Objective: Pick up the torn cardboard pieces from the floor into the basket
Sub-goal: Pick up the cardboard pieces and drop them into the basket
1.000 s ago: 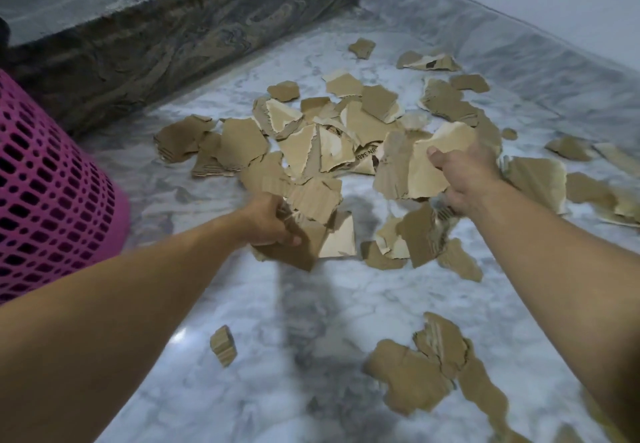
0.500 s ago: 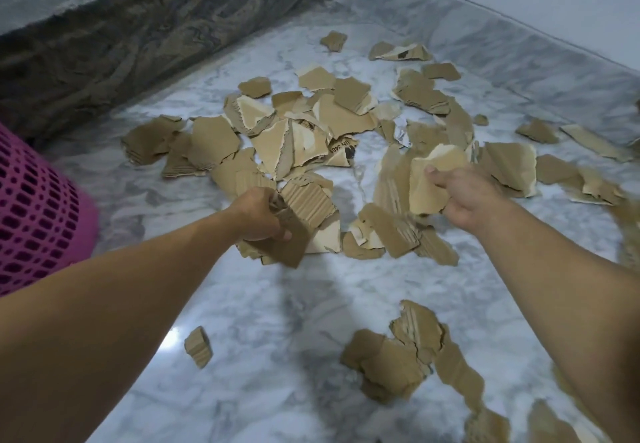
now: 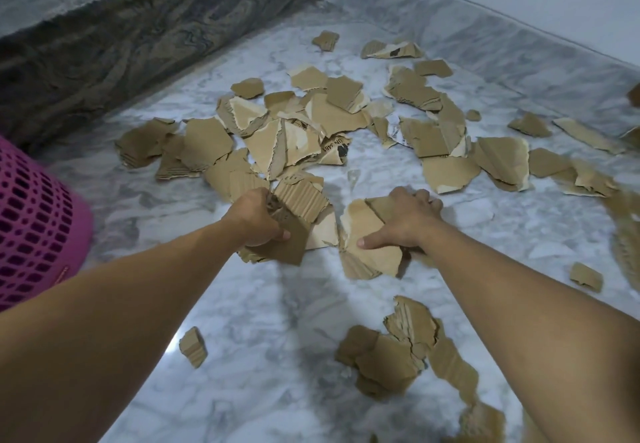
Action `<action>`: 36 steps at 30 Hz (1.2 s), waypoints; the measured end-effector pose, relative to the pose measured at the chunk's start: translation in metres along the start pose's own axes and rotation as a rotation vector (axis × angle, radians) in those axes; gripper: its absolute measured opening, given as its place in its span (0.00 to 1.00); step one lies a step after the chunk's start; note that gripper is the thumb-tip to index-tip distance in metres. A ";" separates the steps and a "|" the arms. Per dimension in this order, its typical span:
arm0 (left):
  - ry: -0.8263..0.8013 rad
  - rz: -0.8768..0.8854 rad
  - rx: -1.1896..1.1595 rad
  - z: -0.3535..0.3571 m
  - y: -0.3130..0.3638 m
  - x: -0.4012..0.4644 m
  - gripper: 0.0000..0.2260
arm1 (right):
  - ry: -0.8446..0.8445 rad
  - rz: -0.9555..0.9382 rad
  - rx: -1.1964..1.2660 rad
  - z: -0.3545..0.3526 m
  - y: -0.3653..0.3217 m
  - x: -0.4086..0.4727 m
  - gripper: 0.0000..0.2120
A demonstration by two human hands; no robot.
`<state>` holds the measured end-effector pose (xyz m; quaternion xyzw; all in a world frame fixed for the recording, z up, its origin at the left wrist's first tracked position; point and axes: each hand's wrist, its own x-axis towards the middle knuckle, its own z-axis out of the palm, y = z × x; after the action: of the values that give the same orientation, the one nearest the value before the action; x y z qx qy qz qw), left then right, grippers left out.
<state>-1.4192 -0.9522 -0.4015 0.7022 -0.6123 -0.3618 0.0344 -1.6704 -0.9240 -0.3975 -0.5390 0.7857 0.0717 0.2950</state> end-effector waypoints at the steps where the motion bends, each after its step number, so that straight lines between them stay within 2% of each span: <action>1: 0.008 -0.008 0.011 0.001 0.000 0.000 0.26 | -0.013 -0.019 0.038 0.002 -0.001 -0.002 0.57; 6: 0.047 -0.029 0.052 0.003 0.001 -0.006 0.28 | 0.022 -0.051 0.320 0.015 -0.002 -0.016 0.57; 12: 0.024 -0.048 -0.018 -0.005 -0.001 -0.029 0.26 | -0.046 -0.058 0.605 0.019 -0.008 -0.033 0.50; 19: 0.088 0.011 -0.033 -0.073 0.021 -0.076 0.22 | -0.038 -0.112 0.618 -0.024 -0.027 -0.072 0.51; 26: 0.285 0.043 0.026 -0.172 0.034 -0.160 0.24 | 0.055 -0.274 0.648 -0.095 -0.080 -0.155 0.54; 28: 0.338 0.038 0.041 -0.204 0.035 -0.189 0.25 | 0.095 -0.330 0.646 -0.116 -0.099 -0.184 0.50; 30: 0.398 0.019 0.062 -0.243 0.029 -0.226 0.25 | 0.117 -0.448 0.618 -0.136 -0.126 -0.218 0.33; 31: 0.425 0.013 0.068 -0.260 0.027 -0.238 0.24 | 0.142 -0.498 0.583 -0.146 -0.139 -0.233 0.28; 36: 0.552 -0.022 0.054 -0.342 -0.011 -0.281 0.18 | 0.241 -0.697 0.477 -0.178 -0.233 -0.276 0.36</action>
<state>-1.2189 -0.8359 -0.0240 0.7814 -0.5815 -0.1407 0.1774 -1.4647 -0.8738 -0.0552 -0.6931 0.5802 -0.2790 0.3241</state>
